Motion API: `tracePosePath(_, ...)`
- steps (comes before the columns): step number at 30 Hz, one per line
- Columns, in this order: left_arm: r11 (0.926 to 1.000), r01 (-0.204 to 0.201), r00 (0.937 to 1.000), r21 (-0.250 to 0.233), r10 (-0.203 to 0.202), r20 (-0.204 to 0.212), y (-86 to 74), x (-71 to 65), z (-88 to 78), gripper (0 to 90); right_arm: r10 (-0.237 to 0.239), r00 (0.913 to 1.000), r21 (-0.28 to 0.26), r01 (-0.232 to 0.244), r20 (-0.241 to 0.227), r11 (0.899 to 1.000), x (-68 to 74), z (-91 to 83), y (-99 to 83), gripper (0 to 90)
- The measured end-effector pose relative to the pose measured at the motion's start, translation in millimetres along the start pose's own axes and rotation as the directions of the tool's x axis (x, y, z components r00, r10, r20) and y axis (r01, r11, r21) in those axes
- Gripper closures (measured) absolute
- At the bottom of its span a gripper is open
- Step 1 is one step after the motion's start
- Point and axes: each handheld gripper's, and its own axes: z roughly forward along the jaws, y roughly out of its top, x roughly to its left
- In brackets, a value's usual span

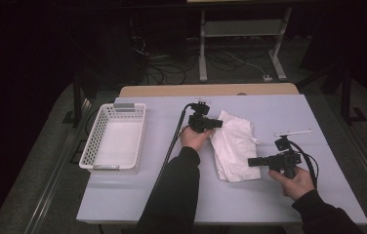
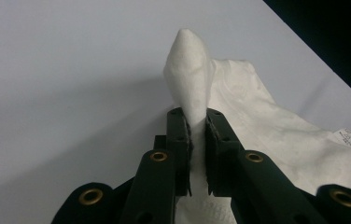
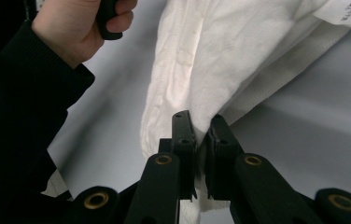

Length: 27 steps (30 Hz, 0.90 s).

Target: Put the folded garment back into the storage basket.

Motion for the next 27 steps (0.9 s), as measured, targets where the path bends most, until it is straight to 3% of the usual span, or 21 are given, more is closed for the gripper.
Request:
tracePosePath(15, 1.0, 0.002, 0.9999, 0.006, -0.002, 0.014, 14.2, -0.4, -17.3, 80.2, -0.015, 0.9979, -0.029, 0.013, -0.063, 0.999, 20.6, -0.4, 5.0, 82.4)
tracePosePath(27, 0.9999, -0.01, 0.9999, -0.004, 0.01, -0.013, 29.4, -1.9, -43.3, 80.2, -0.025, 0.9944, -0.058, 0.019, -0.103, 0.998, 36.3, -0.6, 14.2, 82.4)
